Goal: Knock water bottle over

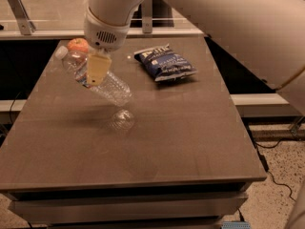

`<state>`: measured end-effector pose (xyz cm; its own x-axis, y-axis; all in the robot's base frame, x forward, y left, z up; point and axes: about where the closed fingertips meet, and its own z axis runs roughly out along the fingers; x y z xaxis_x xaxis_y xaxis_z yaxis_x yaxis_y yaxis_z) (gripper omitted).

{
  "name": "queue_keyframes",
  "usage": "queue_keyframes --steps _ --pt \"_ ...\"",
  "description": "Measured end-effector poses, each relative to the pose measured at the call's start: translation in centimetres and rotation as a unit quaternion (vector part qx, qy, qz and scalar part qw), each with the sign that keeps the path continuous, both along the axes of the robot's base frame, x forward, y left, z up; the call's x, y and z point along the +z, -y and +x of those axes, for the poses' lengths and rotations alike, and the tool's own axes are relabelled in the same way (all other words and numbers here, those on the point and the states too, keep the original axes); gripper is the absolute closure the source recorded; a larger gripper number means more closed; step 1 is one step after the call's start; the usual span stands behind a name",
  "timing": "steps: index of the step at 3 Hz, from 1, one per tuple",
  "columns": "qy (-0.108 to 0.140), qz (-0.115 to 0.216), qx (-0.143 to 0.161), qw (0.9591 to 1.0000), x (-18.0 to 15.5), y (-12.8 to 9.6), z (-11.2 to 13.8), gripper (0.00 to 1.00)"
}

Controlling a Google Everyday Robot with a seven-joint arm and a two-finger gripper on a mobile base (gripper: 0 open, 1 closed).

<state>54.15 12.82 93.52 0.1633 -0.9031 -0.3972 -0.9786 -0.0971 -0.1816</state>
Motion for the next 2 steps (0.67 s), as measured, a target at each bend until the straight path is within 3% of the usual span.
queue_keyframes --steps 2 --pt "0.016 -0.098 0.004 0.9951 -1.6 -0.3 -0.7 1.00"
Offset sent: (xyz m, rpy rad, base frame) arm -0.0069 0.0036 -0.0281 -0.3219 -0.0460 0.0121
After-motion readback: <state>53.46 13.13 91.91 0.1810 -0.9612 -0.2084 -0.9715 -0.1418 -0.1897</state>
